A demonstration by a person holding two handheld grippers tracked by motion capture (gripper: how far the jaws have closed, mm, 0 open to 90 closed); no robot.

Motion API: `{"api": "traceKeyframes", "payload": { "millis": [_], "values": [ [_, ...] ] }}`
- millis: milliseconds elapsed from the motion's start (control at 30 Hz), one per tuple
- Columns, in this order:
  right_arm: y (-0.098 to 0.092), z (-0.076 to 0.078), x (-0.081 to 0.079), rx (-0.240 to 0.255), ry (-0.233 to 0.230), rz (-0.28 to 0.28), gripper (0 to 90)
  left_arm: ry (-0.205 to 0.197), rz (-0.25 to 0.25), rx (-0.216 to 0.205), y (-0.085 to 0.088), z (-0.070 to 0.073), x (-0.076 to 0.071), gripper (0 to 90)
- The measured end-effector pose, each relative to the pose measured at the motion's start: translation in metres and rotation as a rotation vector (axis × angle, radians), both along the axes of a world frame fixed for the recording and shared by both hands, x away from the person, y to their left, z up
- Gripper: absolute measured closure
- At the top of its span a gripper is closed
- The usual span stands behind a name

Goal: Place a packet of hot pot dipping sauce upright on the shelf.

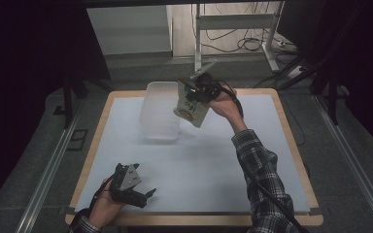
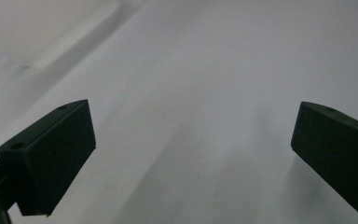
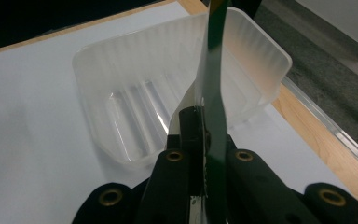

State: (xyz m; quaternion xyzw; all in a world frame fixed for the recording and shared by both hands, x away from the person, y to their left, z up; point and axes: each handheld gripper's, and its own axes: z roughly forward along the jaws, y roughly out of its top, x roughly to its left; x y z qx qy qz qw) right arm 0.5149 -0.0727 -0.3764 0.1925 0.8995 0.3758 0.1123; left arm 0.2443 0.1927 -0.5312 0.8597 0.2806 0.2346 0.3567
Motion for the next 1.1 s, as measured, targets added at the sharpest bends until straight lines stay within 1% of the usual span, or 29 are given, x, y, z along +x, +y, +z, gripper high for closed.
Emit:
{"api": "traceKeyframes", "payload": {
  "millis": [100,167,267,433,567,800,867,1100],
  "values": [
    [0.008,-0.002,0.005,-0.016,0.008,0.015,89.5,0.0,-0.001,0.0,0.0,0.0,0.0,0.0],
    [0.013,-0.002,0.009,-0.028,0.003,0.025,89.5,0.001,-0.001,0.0,0.0,0.0,0.0,0.0],
    [0.022,0.0,0.014,-0.034,0.005,0.031,89.5,0.0,-0.002,0.002,0.0,0.0,0.0,0.0],
    [0.041,0.002,0.019,-0.058,-0.02,0.04,89.5,0.001,-0.003,0.001,0.0,0.0,0.0,0.0],
    [0.056,0.002,0.019,-0.072,-0.038,0.05,89.5,-0.001,-0.004,0.001,0.0,0.0,0.0,0.0],
    [0.078,-0.002,0.019,-0.074,-0.048,0.069,89.5,-0.002,-0.005,0.004,0.0,0.0,-0.001,0.0],
    [0.08,-0.002,0.019,-0.075,-0.049,0.067,89.5,-0.003,-0.007,0.007,-0.001,0.0,-0.001,0.0],
    [0.09,-0.004,0.019,-0.053,-0.05,0.074,89.5,-0.004,-0.007,0.008,-0.001,0.0,-0.001,0.0]
  ]
}}
